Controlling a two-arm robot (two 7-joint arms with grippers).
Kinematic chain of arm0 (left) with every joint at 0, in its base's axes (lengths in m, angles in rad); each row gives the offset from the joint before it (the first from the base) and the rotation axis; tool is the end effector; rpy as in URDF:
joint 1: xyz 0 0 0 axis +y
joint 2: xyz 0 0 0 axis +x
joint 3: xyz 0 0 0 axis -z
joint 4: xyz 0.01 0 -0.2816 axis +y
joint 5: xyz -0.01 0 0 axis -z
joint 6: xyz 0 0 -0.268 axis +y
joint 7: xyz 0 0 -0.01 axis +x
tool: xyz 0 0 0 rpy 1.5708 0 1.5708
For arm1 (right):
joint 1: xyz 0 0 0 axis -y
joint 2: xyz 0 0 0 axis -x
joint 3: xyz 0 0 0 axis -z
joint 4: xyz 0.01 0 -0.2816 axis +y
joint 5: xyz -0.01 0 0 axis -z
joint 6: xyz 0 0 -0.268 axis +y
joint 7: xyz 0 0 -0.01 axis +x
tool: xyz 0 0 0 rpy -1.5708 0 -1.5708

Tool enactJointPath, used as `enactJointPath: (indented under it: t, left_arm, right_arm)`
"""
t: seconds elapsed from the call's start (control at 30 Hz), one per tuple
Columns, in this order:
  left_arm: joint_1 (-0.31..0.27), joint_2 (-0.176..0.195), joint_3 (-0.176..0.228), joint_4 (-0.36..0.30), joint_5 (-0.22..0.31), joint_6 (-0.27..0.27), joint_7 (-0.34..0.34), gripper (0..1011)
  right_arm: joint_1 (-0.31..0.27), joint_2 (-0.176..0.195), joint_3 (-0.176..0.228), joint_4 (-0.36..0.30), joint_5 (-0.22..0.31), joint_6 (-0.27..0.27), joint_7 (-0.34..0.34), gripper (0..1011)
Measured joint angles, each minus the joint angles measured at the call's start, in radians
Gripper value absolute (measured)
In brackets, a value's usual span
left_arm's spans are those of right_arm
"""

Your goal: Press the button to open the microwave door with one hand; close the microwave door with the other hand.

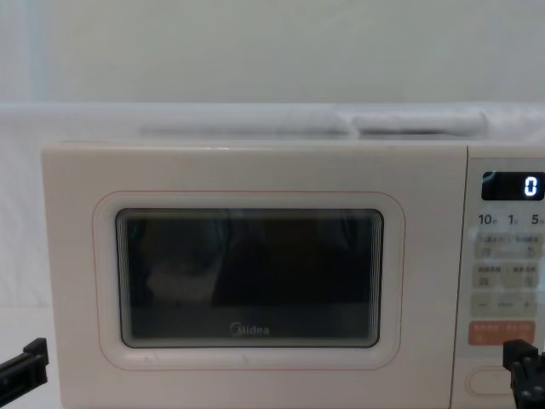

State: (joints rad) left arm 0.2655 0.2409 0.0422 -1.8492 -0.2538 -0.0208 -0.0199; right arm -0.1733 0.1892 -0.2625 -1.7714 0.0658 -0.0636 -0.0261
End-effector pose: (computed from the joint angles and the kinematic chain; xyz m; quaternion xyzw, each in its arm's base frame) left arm 0.2145 0.0398 -0.2772 -0.0174 0.0065 0.6616 0.7496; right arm 0.2282 0.0281 -0.2887 -0.0015 -0.0413 -0.6058 0.7946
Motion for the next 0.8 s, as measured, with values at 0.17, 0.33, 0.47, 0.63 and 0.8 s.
enactJointPath:
  t: [0.17, 0.33, 0.47, 0.63, 0.8]
  left_arm:
    - [0.0, 0.0, 0.0, 0.0, 0.0, 0.0, 0.0, 1001]
    - [0.0, 0.0, 0.0, 0.0, 0.0, 0.0, 0.0, 1001]
    - [0.0, 0.0, 0.0, 0.0, 0.0, 0.0, 0.0, 1001]
    - [0.0, 0.0, 0.0, 0.0, 0.0, 0.0, 0.0, 1001]
    - [0.0, 0.0, 0.0, 0.0, 0.0, 0.0, 0.0, 1001]
  right_arm:
    - [0.0, 0.0, 0.0, 0.0, 0.0, 0.0, 0.0, 0]
    - [0.0, -0.003, 0.002, 0.0, 0.0, 0.0, 0.001, 0]
    - [-0.002, -0.017, 0.012, 0.0, -0.002, 0.004, 0.011, 0]
    - [-0.001, -0.035, 0.024, 0.011, -0.006, 0.015, 0.026, 0]
    - [0.012, -0.057, 0.039, 0.041, -0.002, 0.029, 0.042, 0]
